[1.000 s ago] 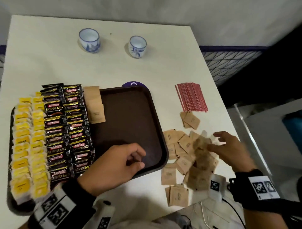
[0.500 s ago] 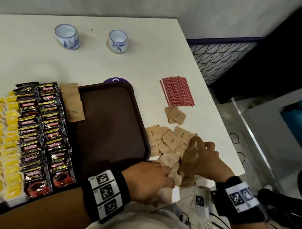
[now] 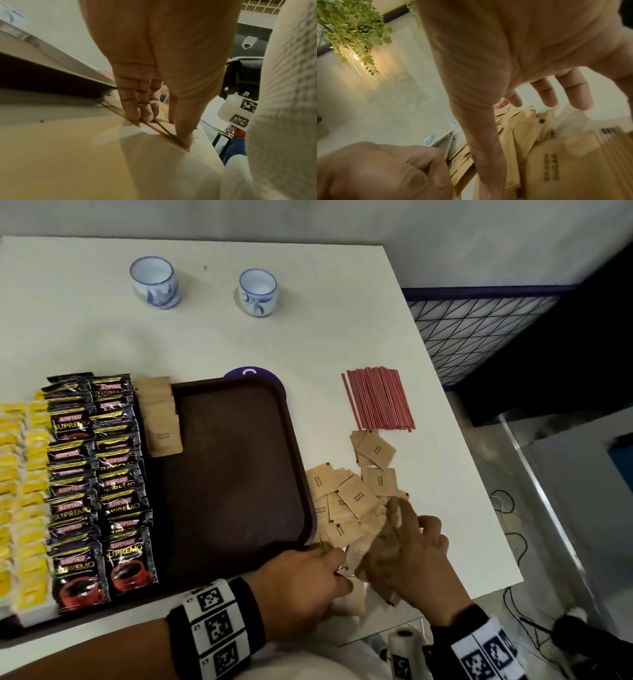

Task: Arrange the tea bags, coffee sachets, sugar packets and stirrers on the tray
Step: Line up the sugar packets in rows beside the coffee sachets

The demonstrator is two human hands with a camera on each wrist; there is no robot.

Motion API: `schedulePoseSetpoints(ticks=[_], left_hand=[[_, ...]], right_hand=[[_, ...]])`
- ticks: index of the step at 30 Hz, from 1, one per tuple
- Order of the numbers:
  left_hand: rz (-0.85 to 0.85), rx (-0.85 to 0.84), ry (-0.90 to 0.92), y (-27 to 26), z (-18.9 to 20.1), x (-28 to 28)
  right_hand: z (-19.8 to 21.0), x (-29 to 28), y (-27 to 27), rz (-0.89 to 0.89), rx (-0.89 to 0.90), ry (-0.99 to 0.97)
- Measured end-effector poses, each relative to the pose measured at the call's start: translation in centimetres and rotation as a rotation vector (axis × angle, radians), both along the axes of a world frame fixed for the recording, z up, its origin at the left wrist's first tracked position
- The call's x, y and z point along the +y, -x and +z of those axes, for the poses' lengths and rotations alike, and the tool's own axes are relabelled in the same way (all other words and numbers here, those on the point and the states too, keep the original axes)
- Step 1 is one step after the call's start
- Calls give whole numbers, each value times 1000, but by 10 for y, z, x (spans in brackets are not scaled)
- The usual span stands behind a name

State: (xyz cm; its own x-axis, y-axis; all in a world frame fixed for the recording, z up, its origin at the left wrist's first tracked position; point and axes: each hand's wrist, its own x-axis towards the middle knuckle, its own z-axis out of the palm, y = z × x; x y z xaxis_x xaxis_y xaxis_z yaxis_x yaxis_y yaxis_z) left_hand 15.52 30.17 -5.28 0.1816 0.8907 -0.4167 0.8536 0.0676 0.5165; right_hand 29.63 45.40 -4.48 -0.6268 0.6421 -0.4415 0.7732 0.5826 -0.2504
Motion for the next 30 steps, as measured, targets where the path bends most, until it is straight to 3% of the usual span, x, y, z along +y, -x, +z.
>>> schedulePoseSetpoints(ticks=[3, 6, 10, 16, 25, 30], left_hand=[[10, 11, -15, -1, -5, -4], [23, 4, -27, -2, -8, -5], [40, -20, -4, 0, -11, -5], [51, -42, -22, 1, -10, -6], [54, -47, -7, 0, -10, -5], [39, -28, -12, 1, -10, -6]], right_hand=[[13, -12, 5, 16, 22, -50], [18, -16, 10, -39, -41, 35], [11, -17, 11, -18, 63, 96], [-1, -3, 5, -377, 327, 373], [-19, -11, 11, -488, 423, 325], [-3, 11, 5, -481, 491, 318]])
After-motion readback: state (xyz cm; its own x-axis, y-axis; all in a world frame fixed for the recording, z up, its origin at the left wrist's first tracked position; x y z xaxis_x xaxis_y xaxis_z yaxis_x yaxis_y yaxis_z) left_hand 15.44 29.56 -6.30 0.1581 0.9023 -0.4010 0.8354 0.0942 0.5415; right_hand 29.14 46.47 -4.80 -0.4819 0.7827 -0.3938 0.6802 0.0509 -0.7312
